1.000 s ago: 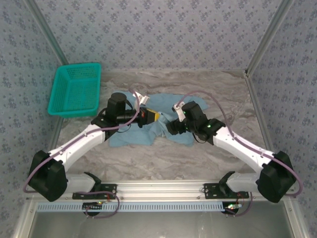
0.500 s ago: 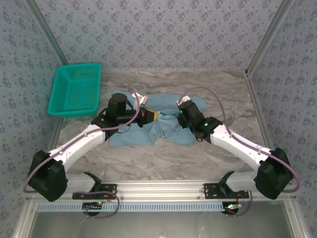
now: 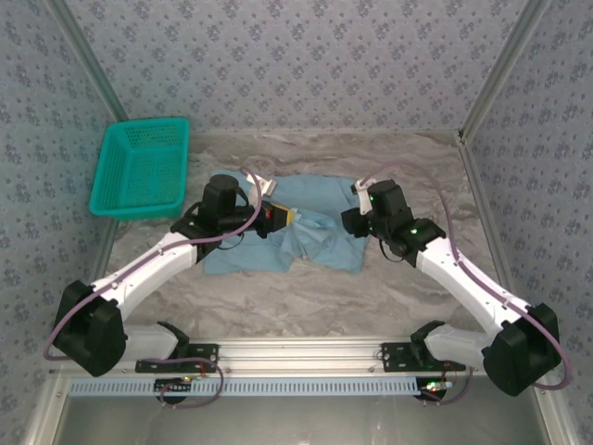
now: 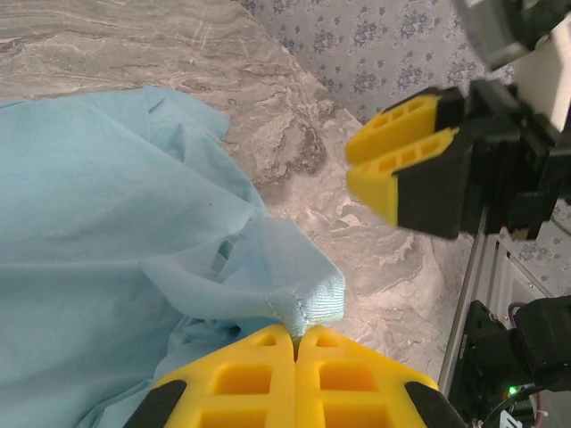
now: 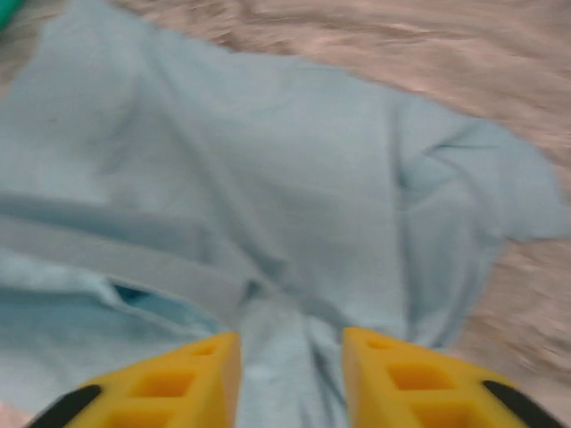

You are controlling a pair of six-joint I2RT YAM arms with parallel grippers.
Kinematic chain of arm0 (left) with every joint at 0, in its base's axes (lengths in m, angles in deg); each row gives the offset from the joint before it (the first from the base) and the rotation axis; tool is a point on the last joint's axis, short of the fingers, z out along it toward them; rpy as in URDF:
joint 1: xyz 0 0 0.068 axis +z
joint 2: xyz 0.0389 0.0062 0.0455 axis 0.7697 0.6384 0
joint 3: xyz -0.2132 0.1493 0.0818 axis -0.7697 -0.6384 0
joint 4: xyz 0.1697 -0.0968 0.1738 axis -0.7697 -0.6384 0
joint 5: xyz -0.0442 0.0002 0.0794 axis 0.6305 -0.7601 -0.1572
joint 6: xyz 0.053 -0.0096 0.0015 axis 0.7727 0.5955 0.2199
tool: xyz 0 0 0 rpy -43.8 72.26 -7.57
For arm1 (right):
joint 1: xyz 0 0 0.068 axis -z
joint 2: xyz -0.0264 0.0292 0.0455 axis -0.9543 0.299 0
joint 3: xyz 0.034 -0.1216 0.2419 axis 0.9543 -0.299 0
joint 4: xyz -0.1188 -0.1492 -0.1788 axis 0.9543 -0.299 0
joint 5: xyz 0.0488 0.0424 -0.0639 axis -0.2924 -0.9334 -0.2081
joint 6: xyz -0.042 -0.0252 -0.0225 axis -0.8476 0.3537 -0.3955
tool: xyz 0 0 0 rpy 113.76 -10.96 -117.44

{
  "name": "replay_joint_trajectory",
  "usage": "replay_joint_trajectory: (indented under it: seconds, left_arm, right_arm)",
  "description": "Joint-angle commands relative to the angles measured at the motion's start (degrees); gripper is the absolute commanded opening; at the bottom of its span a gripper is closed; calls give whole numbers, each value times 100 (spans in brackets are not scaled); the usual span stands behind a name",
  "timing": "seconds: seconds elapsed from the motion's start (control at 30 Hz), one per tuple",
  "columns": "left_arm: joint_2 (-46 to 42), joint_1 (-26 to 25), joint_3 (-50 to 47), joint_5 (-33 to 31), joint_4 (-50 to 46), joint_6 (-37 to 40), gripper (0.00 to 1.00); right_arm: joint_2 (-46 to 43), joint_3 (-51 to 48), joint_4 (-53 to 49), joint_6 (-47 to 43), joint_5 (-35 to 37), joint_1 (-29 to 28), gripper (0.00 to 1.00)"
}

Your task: Fold the inside-out t-shirt

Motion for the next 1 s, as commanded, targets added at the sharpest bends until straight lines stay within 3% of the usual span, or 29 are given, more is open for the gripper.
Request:
replay_joint_trajectory:
  seconds: [0.0, 0.2, 0.63, 0.77, 0.83, 0.93, 0.97]
  left_arm:
    - [39, -30, 218, 162, 74, 134, 0]
    - [18, -42, 237, 177, 37, 160, 0]
    - [-46, -44, 213, 173, 4, 196, 0]
    - [-66, -41, 194, 136, 4, 204, 0]
    - [-83, -41, 186, 93, 4, 203, 0]
    - [-134, -38, 170, -179, -80, 236, 0]
    - [-164, -38, 153, -329, -123, 255, 0]
  right_arm:
    - [244, -232, 561, 230, -1198, 31, 47]
    - [612, -343, 800, 428, -1391, 266, 50]
    - [1137, -369, 1172, 480, -1534, 370, 36]
    - [1197, -380, 1210, 498, -1559, 376, 25]
    - [1149, -349, 1134, 466, -1545, 389, 14]
    - [874, -218, 641, 243, -1370, 472, 0]
    - [719, -125, 385, 131, -1242, 502, 0]
